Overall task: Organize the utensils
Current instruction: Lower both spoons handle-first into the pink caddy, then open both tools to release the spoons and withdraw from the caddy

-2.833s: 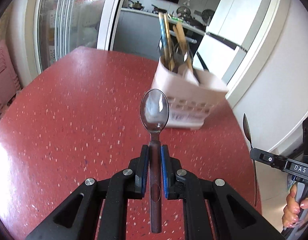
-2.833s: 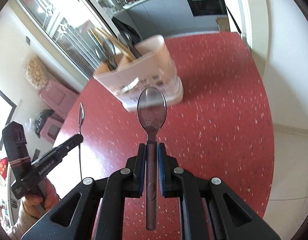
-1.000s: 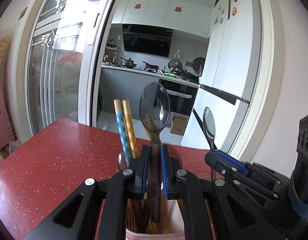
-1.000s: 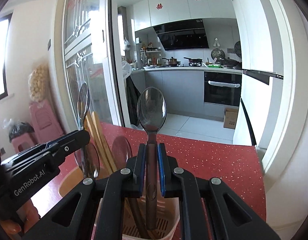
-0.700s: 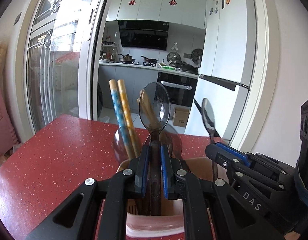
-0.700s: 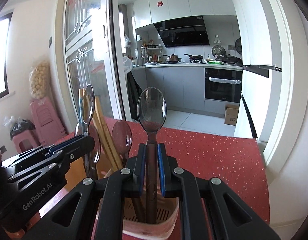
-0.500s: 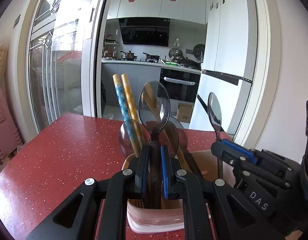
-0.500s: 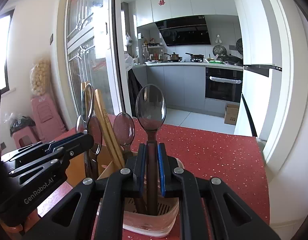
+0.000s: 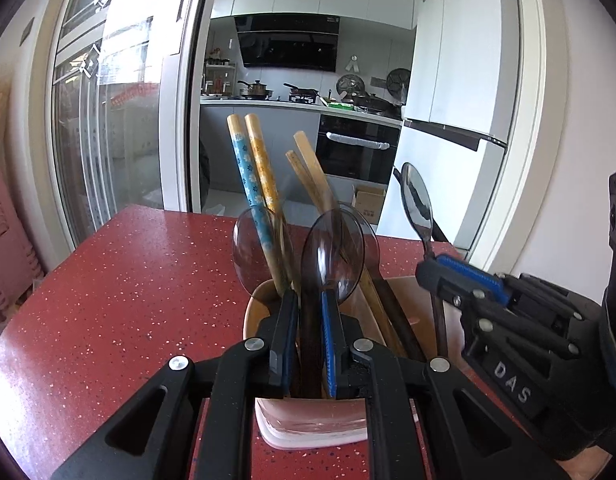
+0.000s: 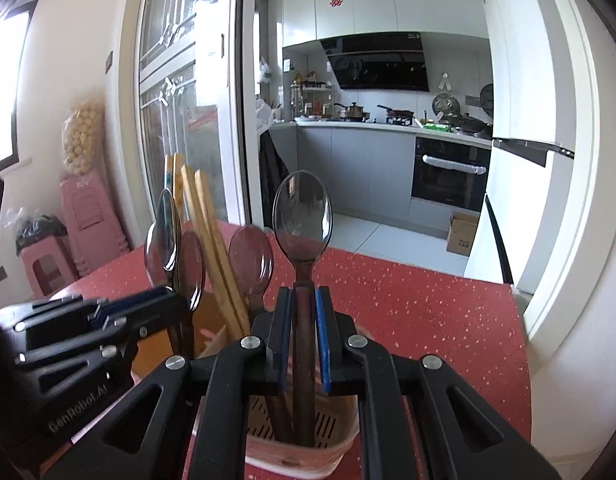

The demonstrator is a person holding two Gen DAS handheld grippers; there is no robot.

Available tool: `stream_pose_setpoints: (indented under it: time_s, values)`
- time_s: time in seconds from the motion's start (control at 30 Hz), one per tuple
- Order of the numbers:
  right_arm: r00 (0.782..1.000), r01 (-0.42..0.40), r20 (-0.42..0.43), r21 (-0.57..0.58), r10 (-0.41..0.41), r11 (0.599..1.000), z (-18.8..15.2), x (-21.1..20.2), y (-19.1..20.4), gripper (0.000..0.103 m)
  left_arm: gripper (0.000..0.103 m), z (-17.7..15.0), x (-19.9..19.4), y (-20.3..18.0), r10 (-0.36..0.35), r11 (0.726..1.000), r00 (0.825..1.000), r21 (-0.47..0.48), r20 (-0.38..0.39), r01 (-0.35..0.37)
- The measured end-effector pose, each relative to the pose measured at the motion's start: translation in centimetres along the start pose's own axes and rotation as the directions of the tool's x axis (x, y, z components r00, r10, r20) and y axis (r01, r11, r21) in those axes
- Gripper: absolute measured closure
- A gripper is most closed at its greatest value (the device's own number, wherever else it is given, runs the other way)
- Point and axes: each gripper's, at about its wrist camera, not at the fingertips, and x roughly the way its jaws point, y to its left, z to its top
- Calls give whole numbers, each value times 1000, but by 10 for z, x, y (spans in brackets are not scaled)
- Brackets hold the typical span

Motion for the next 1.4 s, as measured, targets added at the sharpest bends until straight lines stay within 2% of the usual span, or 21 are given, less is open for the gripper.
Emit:
stream_pose_setpoints:
  time_s: [0.47,0.5,0.57,0.63,0.93,1.4]
  values:
    - [996,-9,-88,12,10,1000,-3,0,-4,89,61,1,-8,0,5,1000,1000,-2,-9,-5]
    - [996,-9,-94,9,10,1000,-1,0,-3,87,61,2,-9,0,6,1000,1000,-3,-11,-6]
    - [995,-9,-102,10,10,1000,0,-1,-1,75,61,3,-12,2,4,1000,1000,-10,-9,-4]
    - [995,-10,-101,27,13,1000,1,-3,-1,68,61,5,-13,3,3,1000,1000,-16,-12,-3]
    - [994,-11,-109,106,22,994,8,-14,-10,64,61,8,-20,9,20,1000,1000,-23,-10,-20]
    - [983,63,-179,175,-32,983,8,-25,-12,53,61,4,-31,9,87,996,995,3,-56,-87]
